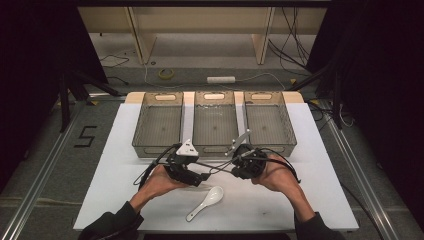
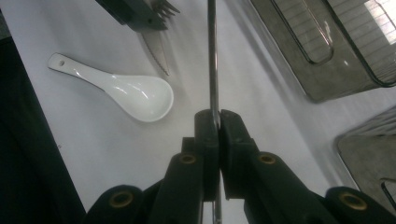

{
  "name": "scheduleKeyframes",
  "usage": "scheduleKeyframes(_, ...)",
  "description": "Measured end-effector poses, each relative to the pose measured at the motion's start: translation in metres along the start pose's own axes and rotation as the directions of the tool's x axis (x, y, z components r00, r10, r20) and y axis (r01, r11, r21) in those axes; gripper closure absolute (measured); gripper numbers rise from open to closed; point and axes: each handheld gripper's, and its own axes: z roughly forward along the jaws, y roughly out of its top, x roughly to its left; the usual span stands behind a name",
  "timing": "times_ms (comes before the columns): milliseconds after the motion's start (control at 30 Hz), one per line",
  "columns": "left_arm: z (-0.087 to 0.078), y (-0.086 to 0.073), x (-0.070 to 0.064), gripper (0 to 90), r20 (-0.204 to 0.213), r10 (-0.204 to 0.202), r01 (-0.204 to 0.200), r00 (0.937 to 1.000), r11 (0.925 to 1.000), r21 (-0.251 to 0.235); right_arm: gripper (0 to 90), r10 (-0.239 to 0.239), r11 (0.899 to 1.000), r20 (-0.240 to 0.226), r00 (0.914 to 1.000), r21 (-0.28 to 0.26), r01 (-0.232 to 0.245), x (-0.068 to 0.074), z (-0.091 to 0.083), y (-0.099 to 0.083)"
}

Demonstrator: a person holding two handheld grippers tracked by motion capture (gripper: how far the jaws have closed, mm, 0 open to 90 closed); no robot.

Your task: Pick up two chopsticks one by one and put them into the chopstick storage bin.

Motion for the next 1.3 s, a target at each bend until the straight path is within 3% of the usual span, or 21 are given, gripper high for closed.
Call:
scheduleKeyframes(233, 0.004, 0.001, -0.001, 30.3, 0.008, 0.042, -0.042, 0.9991, 0.9988, 0.024, 87.6, -0.038, 0.999, -0.010, 0.9992, -0.009, 0.038, 0.008, -0.004, 0.004)
scheduleKeyframes(400, 0.005, 0.001, 0.000, 38.8, 0.021, 0.063, -0.064, 0.9978, 0.9966, 0.052, 87.6, -0.053, 0.999, -0.028, 0.9982, -0.008, 0.053, 0.012, -0.005, 0.005)
scheduleKeyframes(667, 0.012, 0.002, -0.006, 49.0, 0.021, 0.135, -0.136, 0.9906, 0.9854, 0.102, 87.6, -0.079, 0.997, -0.045, 0.9959, -0.010, 0.078, 0.015, -0.003, 0.007)
scheduleKeyframes(800, 0.010, 0.002, -0.007, 59.2, 0.036, 0.158, -0.161, 0.9867, 0.9809, 0.109, 87.5, -0.082, 0.997, -0.051, 0.9953, -0.010, 0.082, 0.015, -0.002, 0.006)
scheduleKeyframes(967, 0.006, 0.004, -0.008, 65.4, 0.060, 0.208, -0.214, 0.9763, 0.9695, 0.120, 87.4, -0.103, 0.994, -0.070, 0.9922, -0.024, 0.102, 0.012, -0.002, 0.005)
scheduleKeyframes(1233, 0.000, 0.008, -0.018, 72.9, 0.068, 0.325, -0.332, 0.9431, 0.9307, 0.153, 86.1, -0.154, 0.988, -0.106, 0.9825, -0.043, 0.150, 0.004, 0.001, -0.001)
scheduleKeyframes(1300, -0.002, 0.008, -0.021, 76.6, 0.096, 0.341, -0.353, 0.9350, 0.9230, 0.154, 83.2, -0.159, 0.986, -0.105, 0.9816, -0.066, 0.153, 0.000, 0.002, -0.002)
